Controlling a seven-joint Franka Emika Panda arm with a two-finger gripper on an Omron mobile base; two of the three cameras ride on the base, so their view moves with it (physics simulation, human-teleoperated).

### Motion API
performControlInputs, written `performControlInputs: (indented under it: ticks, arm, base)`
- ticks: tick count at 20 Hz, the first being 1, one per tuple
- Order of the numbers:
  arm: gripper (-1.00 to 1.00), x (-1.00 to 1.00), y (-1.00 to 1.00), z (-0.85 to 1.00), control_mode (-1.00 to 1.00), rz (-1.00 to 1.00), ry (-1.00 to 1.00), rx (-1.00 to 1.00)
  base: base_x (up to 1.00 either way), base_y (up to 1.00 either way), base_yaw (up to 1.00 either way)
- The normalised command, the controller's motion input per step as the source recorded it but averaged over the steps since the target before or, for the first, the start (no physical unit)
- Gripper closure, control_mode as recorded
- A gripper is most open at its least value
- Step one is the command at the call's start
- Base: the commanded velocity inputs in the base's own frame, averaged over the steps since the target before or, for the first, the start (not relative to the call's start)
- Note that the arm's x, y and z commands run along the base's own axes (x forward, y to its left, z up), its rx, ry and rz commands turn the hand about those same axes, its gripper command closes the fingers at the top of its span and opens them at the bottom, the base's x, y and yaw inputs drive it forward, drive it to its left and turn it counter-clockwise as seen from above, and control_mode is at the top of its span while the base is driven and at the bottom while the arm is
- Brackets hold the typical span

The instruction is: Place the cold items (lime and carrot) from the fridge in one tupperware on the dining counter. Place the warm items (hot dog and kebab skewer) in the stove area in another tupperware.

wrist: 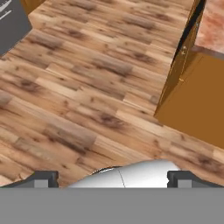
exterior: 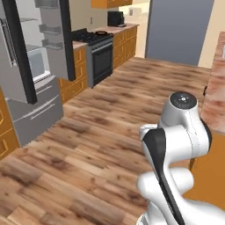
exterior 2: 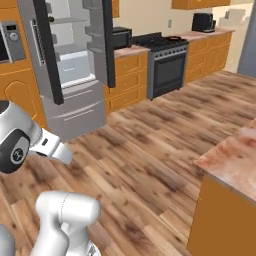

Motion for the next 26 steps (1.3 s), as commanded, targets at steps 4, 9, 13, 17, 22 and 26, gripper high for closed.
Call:
performControlInputs:
  ticks: [4, 9, 13, 17, 22, 26]
  arm:
    - [-1.00, 0.00, 0.00, 0.00, 1.00, 0.00, 0.00, 0.00]
    - [-1.00, 0.00, 0.00, 0.00, 1.00, 0.00, 0.00, 0.00]
    - [-1.00, 0.00, 0.00, 0.00, 1.00, 0.00, 0.00, 0.00]
    - [-1.00, 0.00, 0.00, 0.00, 1.00, 0.00, 0.00, 0.00]
    - [-1.00, 0.00, 0.00, 0.00, 1.00, 0.00, 0.00, 0.00]
    - [-1.00, 0.00, 0.00, 0.00, 1.00, 0.00, 0.00, 0.00]
  base:
    - [1.00, 0.05, -0.01]
    - [1.00, 0.00, 0.17]
    - [1.00, -0.01, 0.36]
    - [1.00, -0.03, 0.51]
    - [1.00, -0.26, 0.55]
    - [1.00, -0.42, 0.53]
